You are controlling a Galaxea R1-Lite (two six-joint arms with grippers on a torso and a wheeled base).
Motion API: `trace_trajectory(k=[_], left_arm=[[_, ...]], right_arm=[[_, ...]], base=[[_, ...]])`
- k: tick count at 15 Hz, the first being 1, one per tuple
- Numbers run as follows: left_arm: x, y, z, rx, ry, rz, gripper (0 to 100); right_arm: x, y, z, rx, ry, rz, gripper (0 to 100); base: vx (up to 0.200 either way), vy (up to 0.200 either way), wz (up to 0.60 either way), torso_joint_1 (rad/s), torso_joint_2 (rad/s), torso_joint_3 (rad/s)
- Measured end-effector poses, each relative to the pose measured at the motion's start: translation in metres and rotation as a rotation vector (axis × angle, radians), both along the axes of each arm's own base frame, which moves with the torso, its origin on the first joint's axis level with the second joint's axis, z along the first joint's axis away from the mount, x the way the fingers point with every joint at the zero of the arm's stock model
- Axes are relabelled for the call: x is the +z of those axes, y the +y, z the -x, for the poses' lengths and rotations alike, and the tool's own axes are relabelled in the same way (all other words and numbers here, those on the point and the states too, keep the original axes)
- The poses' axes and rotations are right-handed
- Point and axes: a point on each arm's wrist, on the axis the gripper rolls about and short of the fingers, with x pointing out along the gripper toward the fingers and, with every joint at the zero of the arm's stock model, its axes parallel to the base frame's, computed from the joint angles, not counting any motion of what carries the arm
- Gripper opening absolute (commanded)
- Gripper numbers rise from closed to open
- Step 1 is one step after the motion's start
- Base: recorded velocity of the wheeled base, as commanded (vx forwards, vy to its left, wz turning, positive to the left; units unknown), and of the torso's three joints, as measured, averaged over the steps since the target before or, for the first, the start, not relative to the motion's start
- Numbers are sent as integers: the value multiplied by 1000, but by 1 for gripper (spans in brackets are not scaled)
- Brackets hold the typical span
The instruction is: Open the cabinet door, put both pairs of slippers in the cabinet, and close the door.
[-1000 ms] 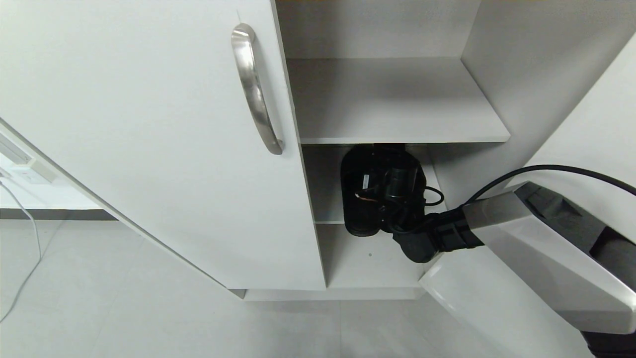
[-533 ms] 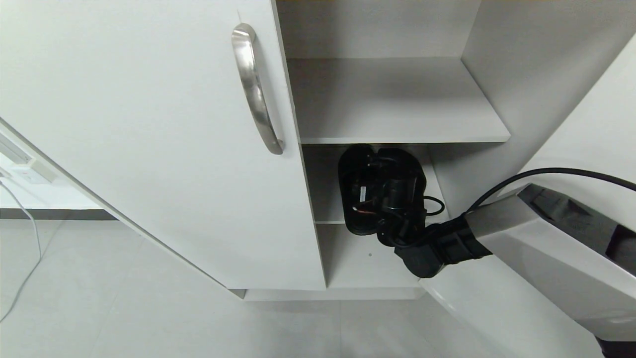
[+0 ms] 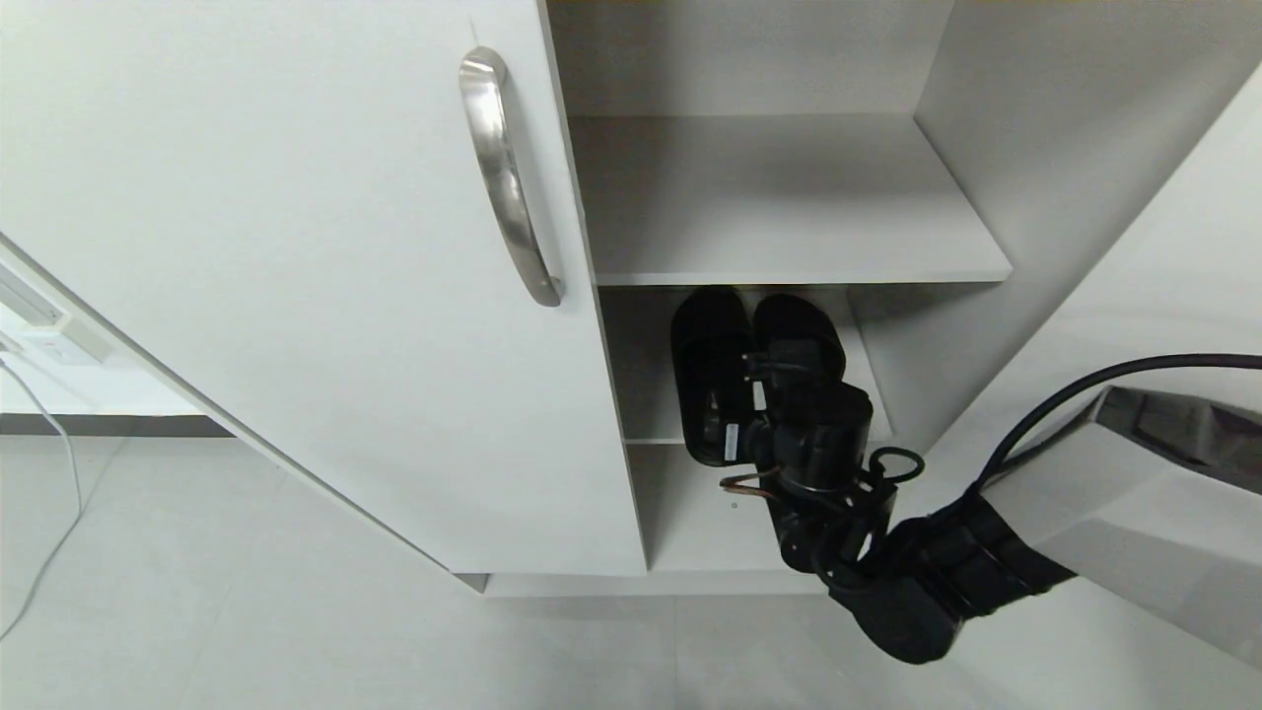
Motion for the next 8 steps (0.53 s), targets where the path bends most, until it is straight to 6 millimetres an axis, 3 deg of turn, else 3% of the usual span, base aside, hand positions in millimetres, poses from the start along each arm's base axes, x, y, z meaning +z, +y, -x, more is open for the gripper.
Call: trace_trajectory(k=[4, 6, 8], left_arm=[[0, 0, 0, 0, 0, 0, 0], [0, 0, 0, 0, 0, 0, 0], [0, 0, 0, -1, 0, 0, 0]], right_arm=[[-8, -14, 43, 53, -5, -5, 100], [-7, -17, 50, 63, -1, 0, 100], [-4, -17, 52, 70, -7, -2, 100]], base=[[0, 0, 0, 0, 0, 0], [0, 0, 0, 0, 0, 0], [-200, 0, 0, 5, 2, 2]])
